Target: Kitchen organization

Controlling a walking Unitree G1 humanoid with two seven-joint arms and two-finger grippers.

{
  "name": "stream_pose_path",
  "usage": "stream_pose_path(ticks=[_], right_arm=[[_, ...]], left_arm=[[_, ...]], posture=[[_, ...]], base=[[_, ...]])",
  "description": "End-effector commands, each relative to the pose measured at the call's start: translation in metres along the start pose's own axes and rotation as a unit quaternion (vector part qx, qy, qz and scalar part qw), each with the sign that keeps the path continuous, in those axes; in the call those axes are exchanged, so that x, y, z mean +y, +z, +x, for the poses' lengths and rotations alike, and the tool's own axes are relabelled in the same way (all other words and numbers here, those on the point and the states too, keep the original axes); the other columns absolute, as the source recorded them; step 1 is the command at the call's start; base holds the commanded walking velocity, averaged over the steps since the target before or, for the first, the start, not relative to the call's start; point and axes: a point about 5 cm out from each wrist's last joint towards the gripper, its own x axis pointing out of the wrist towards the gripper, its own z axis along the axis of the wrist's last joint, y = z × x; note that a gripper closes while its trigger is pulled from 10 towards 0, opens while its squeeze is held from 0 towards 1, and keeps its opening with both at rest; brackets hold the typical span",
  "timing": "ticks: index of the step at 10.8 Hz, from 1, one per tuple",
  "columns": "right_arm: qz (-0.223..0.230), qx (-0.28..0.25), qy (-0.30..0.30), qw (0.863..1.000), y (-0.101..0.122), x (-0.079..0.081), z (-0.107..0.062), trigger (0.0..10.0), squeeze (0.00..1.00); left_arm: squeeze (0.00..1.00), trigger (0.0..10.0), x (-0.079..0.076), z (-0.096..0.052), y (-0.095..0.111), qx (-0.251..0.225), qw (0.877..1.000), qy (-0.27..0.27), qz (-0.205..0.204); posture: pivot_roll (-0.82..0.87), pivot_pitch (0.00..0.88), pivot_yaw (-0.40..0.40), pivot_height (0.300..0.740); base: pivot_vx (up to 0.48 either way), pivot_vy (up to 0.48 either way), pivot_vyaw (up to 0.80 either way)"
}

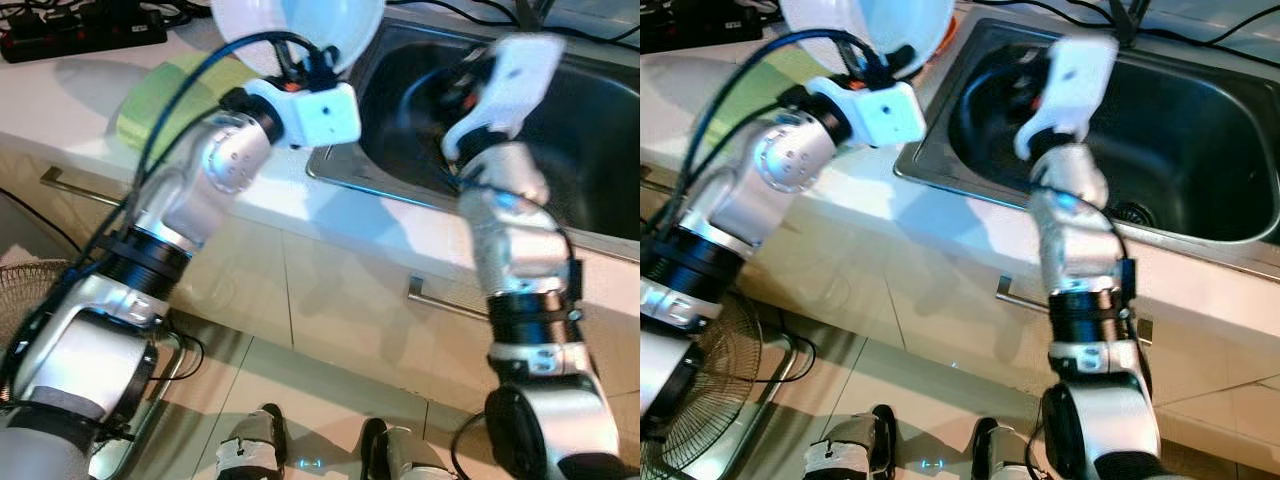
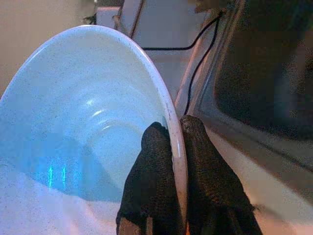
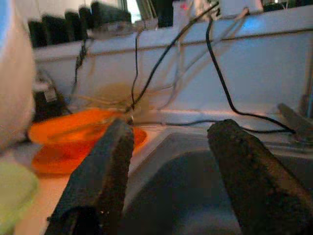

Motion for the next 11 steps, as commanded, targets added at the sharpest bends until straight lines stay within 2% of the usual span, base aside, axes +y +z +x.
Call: stream_pose_path(ticks=[1, 3, 5, 11], right_arm=[[0.022, -0.026, 0.019, 0.999, 0.019, 0.006, 0.004, 10.0, 0.00], [0.057, -0.037, 0.039, 0.997, 0.030, 0.011, 0.006, 10.0, 0.00], [0.063, -0.036, 0.061, 0.995, 0.034, 0.015, 0.006, 10.0, 0.00], [0.063, 0.018, 0.073, 0.995, 0.010, 0.021, 0.002, 10.0, 0.00]], left_arm=[[0.00, 10.0, -0.003, 0.003, 0.007, -0.018, 1.000, 0.001, 0.009], [0.00, 10.0, -0.012, 0.006, 0.013, -0.027, 0.999, -0.017, 0.006], [0.00, 10.0, -0.017, 0.008, 0.018, -0.037, 0.999, -0.024, 0.004], [0.00, 10.0, -0.017, 0.006, 0.027, -0.074, 0.997, -0.024, 0.025]], posture=[[0.12, 0.132, 0.016, 0.740], [0.11, 0.137, 0.019, 0.740], [0.12, 0.141, 0.019, 0.740], [0.13, 0.152, 0.012, 0.740]], base=[[0.000, 0.000, 0.00], [0.000, 0.000, 0.00], [0.000, 0.000, 0.00], [0.000, 0.000, 0.00]])
